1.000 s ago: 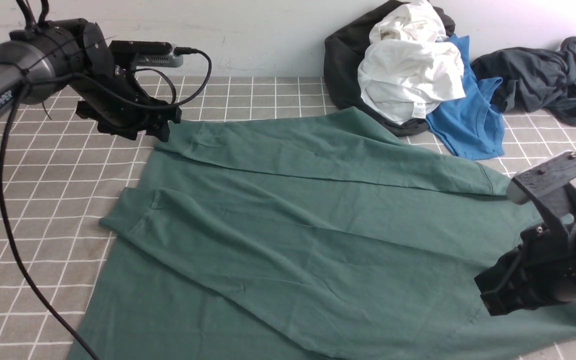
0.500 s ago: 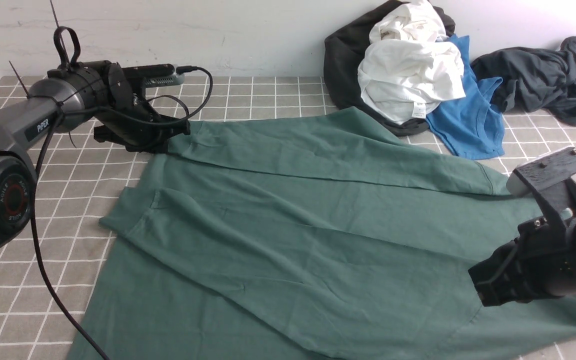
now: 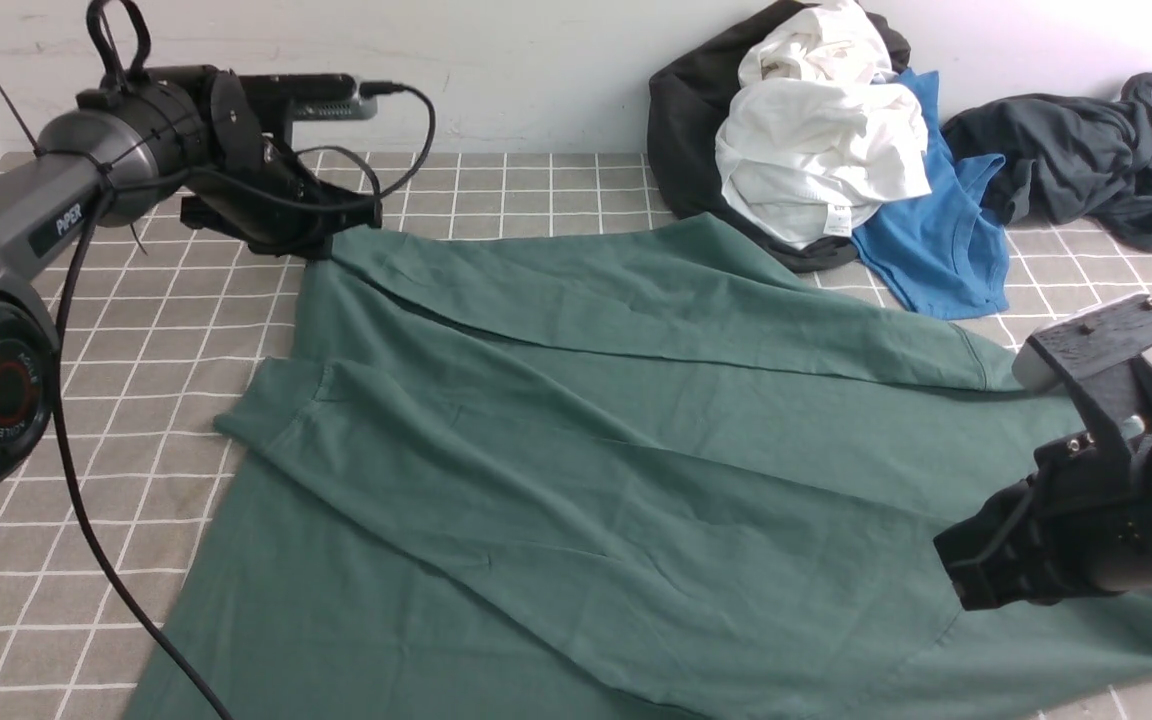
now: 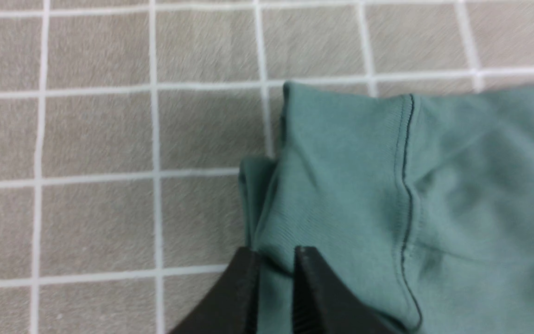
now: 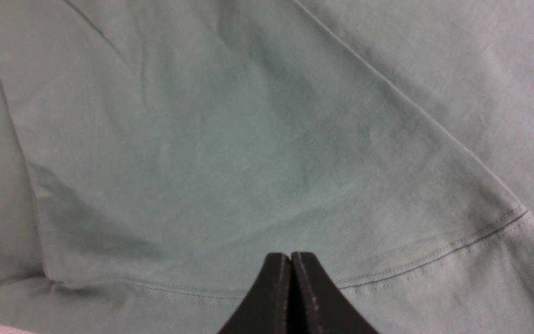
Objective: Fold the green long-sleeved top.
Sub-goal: Use the left arm to clamp the cuff farthest from it
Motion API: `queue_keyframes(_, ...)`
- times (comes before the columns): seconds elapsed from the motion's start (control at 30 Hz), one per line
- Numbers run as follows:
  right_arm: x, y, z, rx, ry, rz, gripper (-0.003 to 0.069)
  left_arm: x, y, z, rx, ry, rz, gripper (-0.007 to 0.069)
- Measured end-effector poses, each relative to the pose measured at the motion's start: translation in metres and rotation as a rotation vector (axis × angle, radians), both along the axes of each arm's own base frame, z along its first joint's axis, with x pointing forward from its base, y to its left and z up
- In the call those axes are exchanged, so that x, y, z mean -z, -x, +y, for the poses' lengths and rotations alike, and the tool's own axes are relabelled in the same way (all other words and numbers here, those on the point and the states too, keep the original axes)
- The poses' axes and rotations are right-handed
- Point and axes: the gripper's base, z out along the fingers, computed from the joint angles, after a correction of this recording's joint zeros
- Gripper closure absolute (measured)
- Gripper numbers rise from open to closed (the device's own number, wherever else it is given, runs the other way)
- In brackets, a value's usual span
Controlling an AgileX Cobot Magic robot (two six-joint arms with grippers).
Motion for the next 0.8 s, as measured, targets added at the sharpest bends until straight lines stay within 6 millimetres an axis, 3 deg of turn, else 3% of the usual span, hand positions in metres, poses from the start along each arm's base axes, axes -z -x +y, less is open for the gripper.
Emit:
queue_keyframes(0.23, 0.0, -0.001, 0.0, 0.0, 0.001, -0.002, 0.0669, 0.013, -0.002, 0.002, 0.011, -0.041, 0.004, 0.0237)
queue_keyframes(0.4, 0.006, -0.003, 0.001, 0.0, 0.008, 0.017, 0.0669, 0.008, -0.007, 0.0, -0.003, -0.006, -0.055, 0.0191)
queue_keyframes(0.63, 0.019, -0.009, 0.002, 0.001, 0.019, 0.069, 0.0669, 0.026, -0.014, -0.001, -0.018, 0.02, -0.087, 0.0327)
queue_keyframes(0.7, 0.02, -0.009, 0.002, 0.001, 0.019, 0.072, 0.0669, 0.034, -0.016, -0.001, -0.019, 0.02, -0.088, 0.0431)
queue_keyframes(0.73, 0.02, -0.009, 0.002, 0.002, 0.018, 0.072, 0.0669, 0.034, -0.016, -0.001, -0.02, 0.021, -0.088, 0.044)
queue_keyframes(0.8, 0.02, -0.009, 0.002, 0.002, 0.018, 0.072, 0.0669, 0.035, -0.016, -0.001, -0.024, 0.031, -0.087, 0.0554)
